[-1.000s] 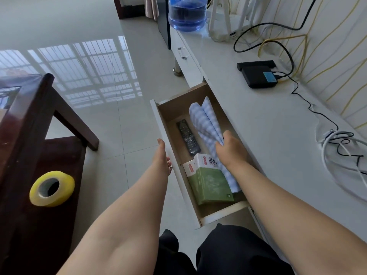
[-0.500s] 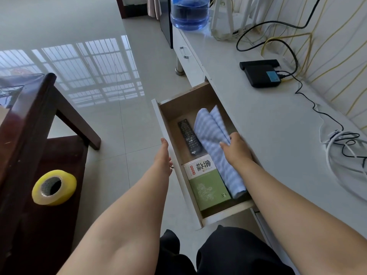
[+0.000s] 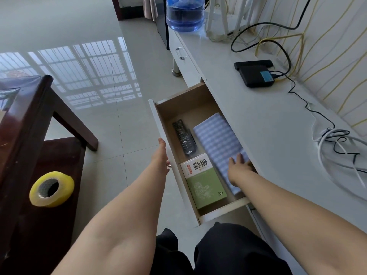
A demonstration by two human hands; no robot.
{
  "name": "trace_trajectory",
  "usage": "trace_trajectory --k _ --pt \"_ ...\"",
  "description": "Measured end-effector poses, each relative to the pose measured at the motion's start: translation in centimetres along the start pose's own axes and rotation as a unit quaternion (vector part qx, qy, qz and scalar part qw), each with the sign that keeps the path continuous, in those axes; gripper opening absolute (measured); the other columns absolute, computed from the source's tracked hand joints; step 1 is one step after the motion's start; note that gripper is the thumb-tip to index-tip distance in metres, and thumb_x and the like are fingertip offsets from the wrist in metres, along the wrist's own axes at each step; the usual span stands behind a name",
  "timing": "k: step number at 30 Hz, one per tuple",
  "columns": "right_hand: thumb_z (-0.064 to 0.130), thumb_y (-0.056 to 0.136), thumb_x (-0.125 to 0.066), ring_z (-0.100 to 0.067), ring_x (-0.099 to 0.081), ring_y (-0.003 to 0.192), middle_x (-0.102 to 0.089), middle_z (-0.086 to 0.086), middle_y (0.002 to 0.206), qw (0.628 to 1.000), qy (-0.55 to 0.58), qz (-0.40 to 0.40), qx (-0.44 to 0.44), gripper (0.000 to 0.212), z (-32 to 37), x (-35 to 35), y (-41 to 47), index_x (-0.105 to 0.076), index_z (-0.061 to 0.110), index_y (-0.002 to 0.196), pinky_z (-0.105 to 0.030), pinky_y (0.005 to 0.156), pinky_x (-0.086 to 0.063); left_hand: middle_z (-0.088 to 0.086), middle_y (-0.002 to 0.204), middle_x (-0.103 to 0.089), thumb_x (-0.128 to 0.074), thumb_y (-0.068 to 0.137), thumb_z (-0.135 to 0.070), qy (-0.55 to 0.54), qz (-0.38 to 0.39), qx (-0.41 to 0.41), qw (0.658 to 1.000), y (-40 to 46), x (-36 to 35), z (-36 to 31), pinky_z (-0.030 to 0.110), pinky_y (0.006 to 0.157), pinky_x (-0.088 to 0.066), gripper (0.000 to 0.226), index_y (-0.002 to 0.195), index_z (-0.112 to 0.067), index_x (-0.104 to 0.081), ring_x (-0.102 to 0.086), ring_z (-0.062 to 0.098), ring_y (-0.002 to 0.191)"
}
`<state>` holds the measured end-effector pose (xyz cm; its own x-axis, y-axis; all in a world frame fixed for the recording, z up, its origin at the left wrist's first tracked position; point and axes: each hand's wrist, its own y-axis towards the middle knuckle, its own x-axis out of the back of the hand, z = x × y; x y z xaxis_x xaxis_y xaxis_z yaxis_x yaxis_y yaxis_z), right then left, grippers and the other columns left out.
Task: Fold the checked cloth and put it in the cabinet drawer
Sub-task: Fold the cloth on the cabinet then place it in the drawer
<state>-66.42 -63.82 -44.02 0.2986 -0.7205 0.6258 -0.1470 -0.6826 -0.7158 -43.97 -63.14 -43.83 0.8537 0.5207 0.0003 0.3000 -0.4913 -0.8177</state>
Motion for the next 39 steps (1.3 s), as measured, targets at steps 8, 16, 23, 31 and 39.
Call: trace_trajectory --k 8,16,23,31,39 --pt "-0.003 0.078 -0.041 -0.035 -0.056 0.119 -0.061 -0.017 0.126 0.804 0.257 -0.505 0.182 0.046 -2.8 4.9 -3.2 -0.062 0.004 0.118 -0.045 0.095 -0.045 0.012 0.112 -0.064 -0.027 0.097 -0.058 -0.022 -0.087 -0.019 0.996 -1.2 -1.7 -2.0 0.038 0.089 -0.052 0.066 0.129 -0.004 -0.049 -0.062 0.026 0.103" --pt "0.009 0.099 -0.026 -0.014 0.000 0.148 -0.004 0.008 0.160 0.908 0.290 -0.254 0.166 0.055 -8.6 3.8 -0.7 -0.018 0.026 0.151 -0.039 0.117 0.001 0.014 0.125 -0.056 -0.027 0.089 -0.069 0.065 -0.126 -0.046 0.989 -2.2 -3.4 -2.2 0.044 0.094 -0.051 0.080 0.137 -0.007 -0.042 -0.059 0.032 0.109" --pt "0.009 0.099 -0.026 -0.014 0.002 0.148 -0.005 0.008 0.160 0.897 0.311 -0.270 0.163 0.054 -8.4 3.5 -0.6 -0.020 0.025 0.150 -0.039 0.118 0.003 0.014 0.136 -0.050 -0.023 0.087 -0.074 0.115 -0.105 -0.053 0.986 -2.9 -5.4 -2.3 0.043 0.098 -0.047 0.086 0.142 -0.009 -0.038 -0.053 0.035 0.117" --pt "0.008 0.099 -0.027 -0.015 0.002 0.148 -0.006 0.008 0.160 0.888 0.320 -0.289 0.161 0.055 -8.3 3.3 -0.2 -0.020 0.026 0.150 -0.039 0.118 0.004 0.011 0.151 -0.034 -0.027 0.086 -0.075 0.019 0.032 -0.059 0.998 -3.4 -11.5 -0.6 0.052 0.100 -0.046 0.083 0.148 -0.019 -0.028 -0.049 0.042 0.125" --pt "0.008 0.098 -0.029 -0.014 0.001 0.148 -0.007 0.009 0.160 0.884 0.326 -0.291 0.164 0.056 -8.4 3.2 0.1 -0.022 0.026 0.150 -0.040 0.118 0.003 0.005 0.142 -0.042 -0.033 0.090 -0.068 -0.083 0.155 -0.032 0.984 -3.5 -17.5 0.5 0.046 0.106 -0.042 0.080 0.144 -0.009 -0.036 -0.046 0.037 0.129"
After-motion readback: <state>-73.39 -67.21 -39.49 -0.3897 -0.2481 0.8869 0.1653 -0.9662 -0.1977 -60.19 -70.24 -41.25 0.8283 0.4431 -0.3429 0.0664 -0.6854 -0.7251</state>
